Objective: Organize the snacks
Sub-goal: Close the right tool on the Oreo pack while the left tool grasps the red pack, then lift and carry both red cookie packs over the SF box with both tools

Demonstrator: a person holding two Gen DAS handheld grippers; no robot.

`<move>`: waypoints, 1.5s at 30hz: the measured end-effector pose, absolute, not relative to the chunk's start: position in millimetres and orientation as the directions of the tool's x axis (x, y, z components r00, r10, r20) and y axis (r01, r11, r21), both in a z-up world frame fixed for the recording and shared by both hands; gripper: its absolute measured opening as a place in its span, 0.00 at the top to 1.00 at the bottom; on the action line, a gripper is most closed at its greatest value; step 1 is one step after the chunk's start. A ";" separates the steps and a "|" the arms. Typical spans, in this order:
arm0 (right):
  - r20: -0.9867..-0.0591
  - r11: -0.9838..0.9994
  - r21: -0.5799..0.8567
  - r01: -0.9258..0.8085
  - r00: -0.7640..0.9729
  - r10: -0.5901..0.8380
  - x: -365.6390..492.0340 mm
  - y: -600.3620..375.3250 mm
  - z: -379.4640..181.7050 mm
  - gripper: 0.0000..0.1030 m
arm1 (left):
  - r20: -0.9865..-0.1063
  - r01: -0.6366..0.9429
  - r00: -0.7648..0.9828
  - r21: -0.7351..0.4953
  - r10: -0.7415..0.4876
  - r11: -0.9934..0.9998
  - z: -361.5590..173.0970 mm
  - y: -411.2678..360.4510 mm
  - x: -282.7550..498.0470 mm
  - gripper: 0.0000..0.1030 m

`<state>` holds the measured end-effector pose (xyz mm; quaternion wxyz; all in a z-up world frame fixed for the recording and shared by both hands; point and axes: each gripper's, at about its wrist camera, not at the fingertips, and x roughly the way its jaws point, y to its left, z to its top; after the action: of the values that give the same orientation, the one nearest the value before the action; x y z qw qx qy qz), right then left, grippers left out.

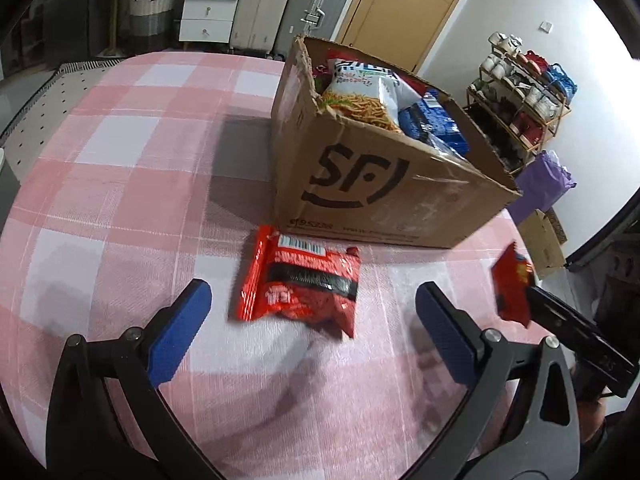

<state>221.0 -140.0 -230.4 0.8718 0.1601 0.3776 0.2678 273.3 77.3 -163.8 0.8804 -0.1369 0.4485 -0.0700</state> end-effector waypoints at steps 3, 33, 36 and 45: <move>-0.571 0.806 0.483 -0.342 0.575 0.586 220.3 -146.0 -229.2 0.56 | -0.777 -0.006 0.583 -0.297 -0.238 0.955 -168.7 76.0 282.4 0.02; -0.529 0.777 0.474 -0.415 0.571 0.628 202.8 -138.1 -213.6 0.56 | -0.812 0.000 0.532 -0.283 -0.240 0.959 -194.2 69.7 302.4 0.51; -0.522 0.778 0.473 -0.413 0.579 0.626 197.0 -140.1 -209.8 0.56 | -0.811 0.000 0.529 -0.295 -0.250 0.956 -190.9 72.5 290.1 0.51; -0.494 0.768 0.472 -0.434 0.591 0.638 176.3 -139.3 -190.1 0.56 | -0.787 0.039 0.560 -0.284 -0.256 0.958 -166.0 74.3 244.4 0.51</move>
<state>176.3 -139.3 -190.1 0.8788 0.1526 0.3338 0.3049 244.4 74.3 -166.0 0.8754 -0.1179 0.4611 -0.0844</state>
